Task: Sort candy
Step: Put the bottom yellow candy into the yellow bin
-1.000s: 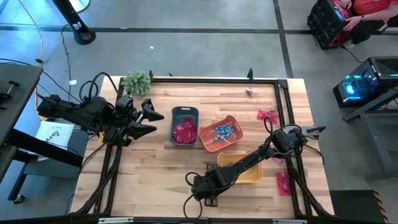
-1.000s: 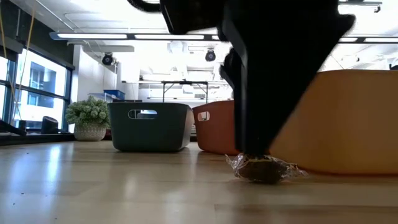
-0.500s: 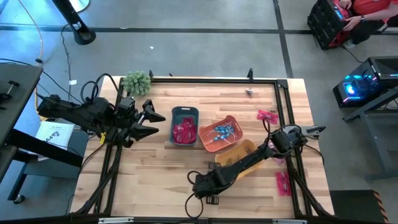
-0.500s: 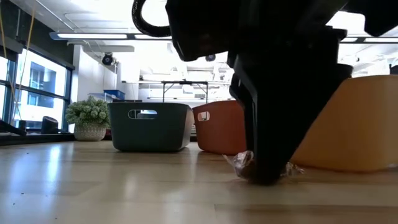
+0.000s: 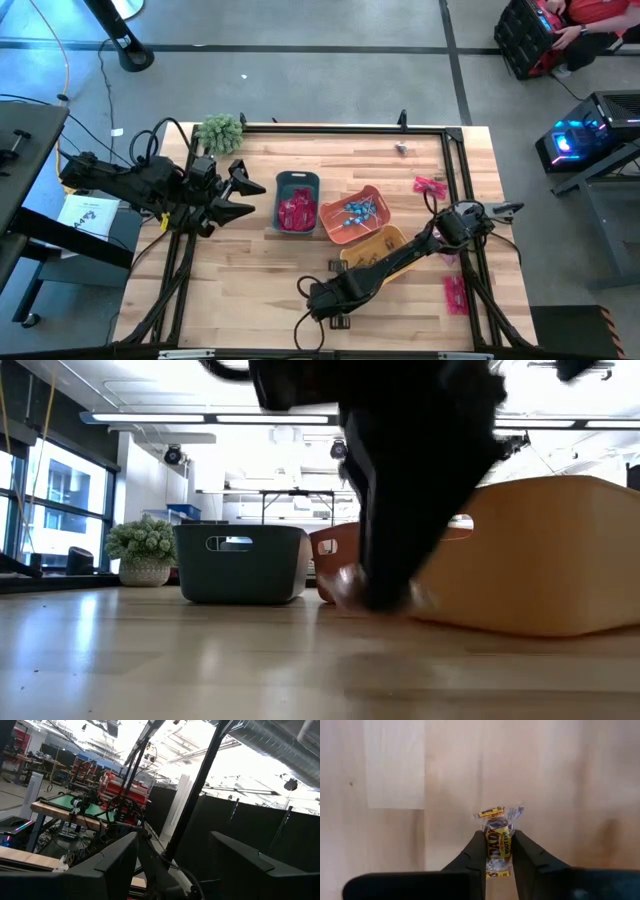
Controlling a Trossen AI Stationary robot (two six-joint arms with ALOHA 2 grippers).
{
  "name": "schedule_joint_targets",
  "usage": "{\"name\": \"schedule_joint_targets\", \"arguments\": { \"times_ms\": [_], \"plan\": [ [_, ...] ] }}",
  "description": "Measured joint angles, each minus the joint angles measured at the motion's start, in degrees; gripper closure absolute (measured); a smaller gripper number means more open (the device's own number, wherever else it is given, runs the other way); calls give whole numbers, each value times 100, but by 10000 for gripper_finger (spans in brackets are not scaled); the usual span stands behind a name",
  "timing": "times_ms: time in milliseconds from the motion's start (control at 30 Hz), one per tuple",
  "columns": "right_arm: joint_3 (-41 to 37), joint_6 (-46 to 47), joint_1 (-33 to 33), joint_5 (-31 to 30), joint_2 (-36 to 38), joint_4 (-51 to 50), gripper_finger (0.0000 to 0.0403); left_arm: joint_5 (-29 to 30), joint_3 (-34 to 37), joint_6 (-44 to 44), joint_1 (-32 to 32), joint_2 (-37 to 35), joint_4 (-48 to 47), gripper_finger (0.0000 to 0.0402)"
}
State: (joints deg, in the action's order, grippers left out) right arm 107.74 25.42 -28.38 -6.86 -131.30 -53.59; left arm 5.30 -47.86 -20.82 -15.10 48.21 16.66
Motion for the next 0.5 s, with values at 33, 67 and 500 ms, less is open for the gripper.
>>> {"name": "schedule_joint_targets", "arguments": {
  "times_ms": [33,67,500],
  "plan": [
    [66,-85,2,-97,30,-107,361,1,0,1,1,0,-1,163],
    [149,-152,18,-240,70,-255,361,3,0,6,1,0,-1,163],
    [843,342,85,-1402,759,-2219,368,20,0,4,8,0,18,163]
  ]
}}
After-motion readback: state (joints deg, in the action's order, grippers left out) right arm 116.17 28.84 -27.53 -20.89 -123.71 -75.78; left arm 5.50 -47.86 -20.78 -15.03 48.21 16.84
